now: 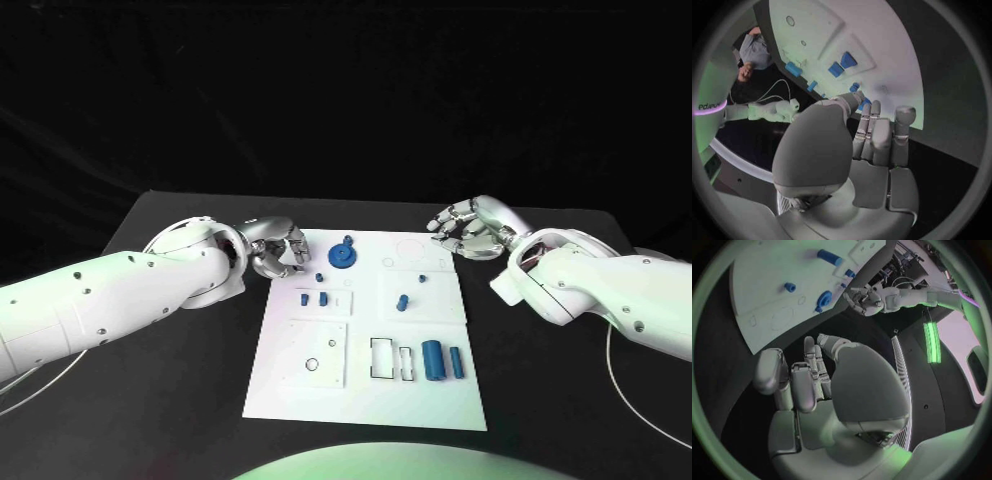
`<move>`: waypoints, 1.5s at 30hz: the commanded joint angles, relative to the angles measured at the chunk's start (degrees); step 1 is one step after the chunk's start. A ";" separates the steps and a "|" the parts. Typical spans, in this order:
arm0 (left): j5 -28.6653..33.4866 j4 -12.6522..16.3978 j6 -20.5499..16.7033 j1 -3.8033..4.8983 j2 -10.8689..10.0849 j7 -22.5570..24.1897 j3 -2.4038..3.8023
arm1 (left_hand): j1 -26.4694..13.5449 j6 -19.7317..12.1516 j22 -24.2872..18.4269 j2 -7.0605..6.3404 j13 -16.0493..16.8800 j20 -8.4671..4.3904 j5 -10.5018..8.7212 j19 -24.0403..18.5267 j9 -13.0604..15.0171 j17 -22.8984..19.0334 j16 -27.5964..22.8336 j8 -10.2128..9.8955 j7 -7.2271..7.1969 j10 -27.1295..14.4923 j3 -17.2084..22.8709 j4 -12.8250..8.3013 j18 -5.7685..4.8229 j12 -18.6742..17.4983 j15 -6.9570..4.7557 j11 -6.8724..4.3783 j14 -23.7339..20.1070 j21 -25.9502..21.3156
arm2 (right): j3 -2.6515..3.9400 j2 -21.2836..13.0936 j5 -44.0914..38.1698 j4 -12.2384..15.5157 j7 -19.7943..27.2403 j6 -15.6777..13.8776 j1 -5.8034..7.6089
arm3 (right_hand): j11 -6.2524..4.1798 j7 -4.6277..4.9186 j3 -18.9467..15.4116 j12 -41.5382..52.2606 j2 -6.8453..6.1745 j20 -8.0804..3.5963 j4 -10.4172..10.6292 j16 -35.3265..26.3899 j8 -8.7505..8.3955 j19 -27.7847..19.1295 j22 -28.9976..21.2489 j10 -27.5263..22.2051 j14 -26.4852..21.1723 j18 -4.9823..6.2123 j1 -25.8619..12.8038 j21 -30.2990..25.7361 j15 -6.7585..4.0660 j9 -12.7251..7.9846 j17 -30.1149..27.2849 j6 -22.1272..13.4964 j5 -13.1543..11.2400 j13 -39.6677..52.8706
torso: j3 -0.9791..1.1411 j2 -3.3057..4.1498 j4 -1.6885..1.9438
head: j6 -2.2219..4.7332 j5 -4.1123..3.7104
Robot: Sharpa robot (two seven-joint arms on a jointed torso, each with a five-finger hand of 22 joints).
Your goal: Assemble the parts on the task board
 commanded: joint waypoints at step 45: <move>71.96 0.34 -11.99 0.49 -6.89 21.09 0.52 | -1.70 1.54 -19.47 2.06 -1.22 0.80 -5.49 -7.43 0.96 -26.48 -28.22 0.20 0.26 1.80 -4.21 3.38 1.97 2.21 0.44 0.08 -14.44 -23.76 | -0.19 4.69 -46.90 0.58 -13.27 15.38 -0.71 | 0.74 -0.27 1.46 -12.64 -1.63 0.65 -5.21 0.76 -2.61 1.47 2.35 2.62 1.94 -0.84 -5.04 2.20 0.78 -1.40 0.48 3.90 -1.91 -10.25 | -0.10 0.21 -0.12 | 0.20 -2.12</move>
